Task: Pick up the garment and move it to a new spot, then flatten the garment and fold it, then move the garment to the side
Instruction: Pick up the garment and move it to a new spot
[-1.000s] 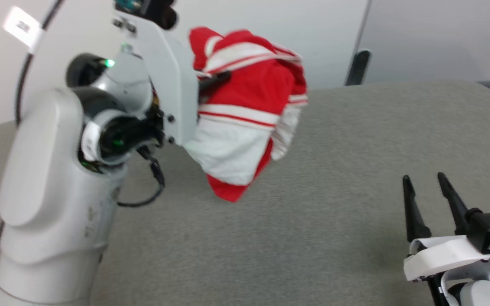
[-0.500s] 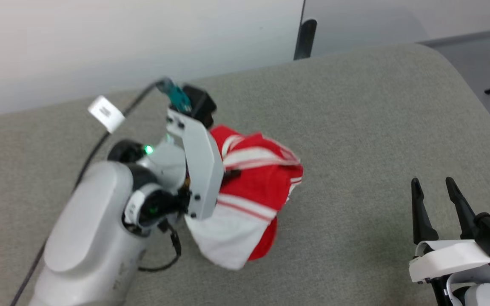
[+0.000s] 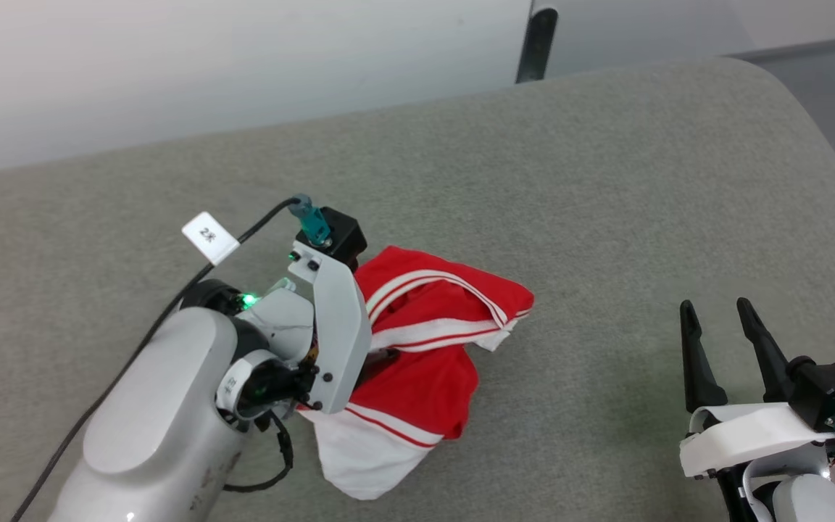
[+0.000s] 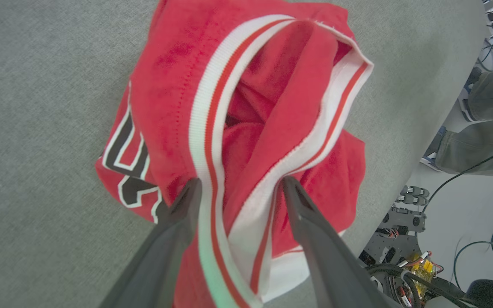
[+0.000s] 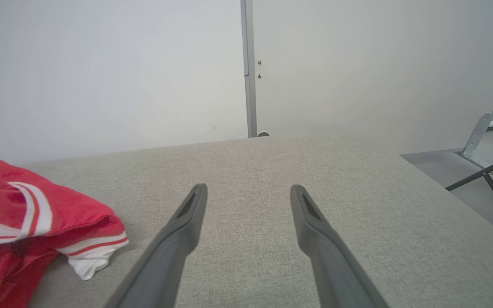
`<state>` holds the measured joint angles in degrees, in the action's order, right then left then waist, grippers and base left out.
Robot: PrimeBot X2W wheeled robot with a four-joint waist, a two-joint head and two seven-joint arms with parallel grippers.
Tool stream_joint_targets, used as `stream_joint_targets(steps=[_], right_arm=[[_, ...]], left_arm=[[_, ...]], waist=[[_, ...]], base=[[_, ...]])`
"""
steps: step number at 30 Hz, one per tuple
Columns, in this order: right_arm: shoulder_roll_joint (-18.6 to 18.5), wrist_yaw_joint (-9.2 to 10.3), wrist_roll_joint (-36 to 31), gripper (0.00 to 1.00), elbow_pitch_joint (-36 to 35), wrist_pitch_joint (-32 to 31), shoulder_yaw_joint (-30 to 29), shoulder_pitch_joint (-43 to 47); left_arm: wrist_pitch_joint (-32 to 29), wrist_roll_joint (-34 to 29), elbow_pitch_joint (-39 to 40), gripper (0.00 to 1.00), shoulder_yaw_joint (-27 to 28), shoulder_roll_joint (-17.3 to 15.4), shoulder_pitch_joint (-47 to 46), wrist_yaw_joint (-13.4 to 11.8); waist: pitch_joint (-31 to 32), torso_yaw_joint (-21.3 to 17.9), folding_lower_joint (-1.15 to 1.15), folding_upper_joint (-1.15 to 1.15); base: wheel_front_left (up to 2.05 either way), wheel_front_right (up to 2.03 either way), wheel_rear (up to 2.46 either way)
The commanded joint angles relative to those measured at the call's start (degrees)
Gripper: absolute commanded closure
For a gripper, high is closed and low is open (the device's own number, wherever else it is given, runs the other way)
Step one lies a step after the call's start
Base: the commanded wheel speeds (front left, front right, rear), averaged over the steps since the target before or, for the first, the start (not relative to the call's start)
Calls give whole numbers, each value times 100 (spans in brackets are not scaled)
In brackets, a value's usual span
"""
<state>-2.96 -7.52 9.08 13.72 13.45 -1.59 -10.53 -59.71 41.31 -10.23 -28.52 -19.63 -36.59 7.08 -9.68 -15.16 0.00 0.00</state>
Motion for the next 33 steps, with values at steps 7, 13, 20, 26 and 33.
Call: stream_joint_targets(steps=[7, 13, 20, 26, 33], right_arm=[[11, 6, -146, 0, -21, -95, 52, 87], [11, 6, -182, 0, -95, -184, 105, 236], [11, 6, -188, 0, -185, -263, 158, 402], [11, 6, -216, 0, -274, -319, 139, 505], [12, 6, -246, 0, -355, -322, 63, 683]], left_arm=[[433, 100, 166, 0, -38, -70, -145, 35], [1111, 65, 311, 0, 85, -126, 61, 41], [2032, -43, 534, 0, 252, -281, 402, 43], [3059, -154, 687, 0, 451, -416, 900, 14], [4476, -398, 961, 0, 898, -561, 1732, -101]], waist=[[469, 528, 0, 0], [798, 855, 0, 0], [1051, 1141, 0, 0], [1193, 1349, 0, 0], [1312, 1511, 0, 0]], base=[[0, 0, 0], [0, 0, 0], [0, 0, 0], [0, 0, 0], [0, 0, 0]])
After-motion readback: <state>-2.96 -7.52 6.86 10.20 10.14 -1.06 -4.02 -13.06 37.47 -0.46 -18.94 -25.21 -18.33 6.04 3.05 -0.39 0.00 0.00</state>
